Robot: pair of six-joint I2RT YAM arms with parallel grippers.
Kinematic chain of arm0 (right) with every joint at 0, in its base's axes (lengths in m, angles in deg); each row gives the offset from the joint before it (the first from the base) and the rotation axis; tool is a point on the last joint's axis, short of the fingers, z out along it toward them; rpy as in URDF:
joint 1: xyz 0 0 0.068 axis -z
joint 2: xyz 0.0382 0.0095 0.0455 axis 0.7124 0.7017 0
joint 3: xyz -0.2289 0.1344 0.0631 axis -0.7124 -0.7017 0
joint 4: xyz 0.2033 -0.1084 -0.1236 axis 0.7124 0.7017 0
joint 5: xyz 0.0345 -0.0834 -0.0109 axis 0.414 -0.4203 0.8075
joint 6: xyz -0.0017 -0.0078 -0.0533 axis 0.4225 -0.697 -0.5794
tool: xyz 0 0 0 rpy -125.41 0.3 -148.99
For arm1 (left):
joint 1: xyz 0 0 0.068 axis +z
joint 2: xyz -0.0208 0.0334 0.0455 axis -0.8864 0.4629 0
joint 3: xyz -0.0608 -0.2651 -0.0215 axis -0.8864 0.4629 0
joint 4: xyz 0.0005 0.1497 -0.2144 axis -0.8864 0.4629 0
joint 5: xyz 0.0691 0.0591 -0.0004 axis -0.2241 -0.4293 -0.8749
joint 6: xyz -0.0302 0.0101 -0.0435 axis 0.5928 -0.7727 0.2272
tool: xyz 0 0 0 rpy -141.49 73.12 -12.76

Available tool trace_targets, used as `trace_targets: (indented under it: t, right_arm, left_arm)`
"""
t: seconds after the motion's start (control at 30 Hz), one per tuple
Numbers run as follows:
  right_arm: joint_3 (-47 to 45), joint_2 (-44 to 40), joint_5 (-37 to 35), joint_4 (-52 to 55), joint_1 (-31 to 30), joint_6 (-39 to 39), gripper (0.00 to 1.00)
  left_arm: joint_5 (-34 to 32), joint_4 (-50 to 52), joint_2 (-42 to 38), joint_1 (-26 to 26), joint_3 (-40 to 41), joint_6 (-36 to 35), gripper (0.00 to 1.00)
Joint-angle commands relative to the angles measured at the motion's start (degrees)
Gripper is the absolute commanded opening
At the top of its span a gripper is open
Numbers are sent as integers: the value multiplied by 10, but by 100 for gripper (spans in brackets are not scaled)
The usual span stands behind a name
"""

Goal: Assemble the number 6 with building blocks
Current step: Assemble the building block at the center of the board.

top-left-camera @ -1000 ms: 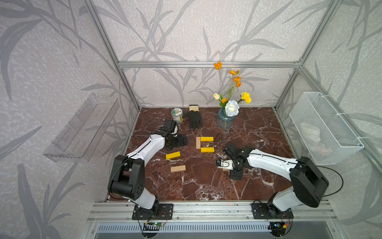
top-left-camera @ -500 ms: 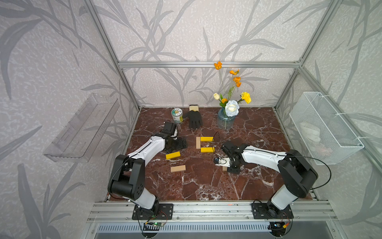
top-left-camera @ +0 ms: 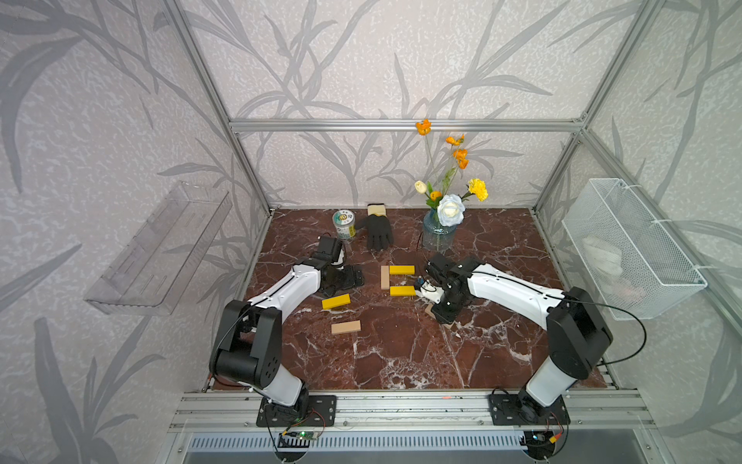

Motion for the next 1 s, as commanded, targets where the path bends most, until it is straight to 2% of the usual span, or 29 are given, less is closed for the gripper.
trace_targets:
  t: [0.0, 0.2, 0.3, 0.4, 0.47, 0.7, 0.97]
  right_arm:
    - [-2, 7, 37, 20, -7, 193, 0]
    - [-1, 45, 60, -53, -14, 340, 0]
    - [36, 78, 19, -52, -27, 384, 0]
    - [82, 117, -43, -19, -54, 401, 0]
    - [91, 133, -58, -15, -63, 413, 0]
    - [105, 162, -87, -19, -74, 449, 0]
    - [125, 191, -81, -23, -74, 489, 0]
  left_arm:
    - [-5, -19, 5, 3, 10, 22, 96]
    - [-21, -33, 12, 3, 8, 31, 96]
    - [-24, -38, 24, 3, 4, 42, 96]
    - [-21, -40, 33, 3, -3, 45, 96]
    - [-23, -39, 36, 3, -4, 45, 96]
    - [-20, -39, 30, 4, -1, 46, 96]
    - [-22, -35, 24, 3, 6, 39, 96]
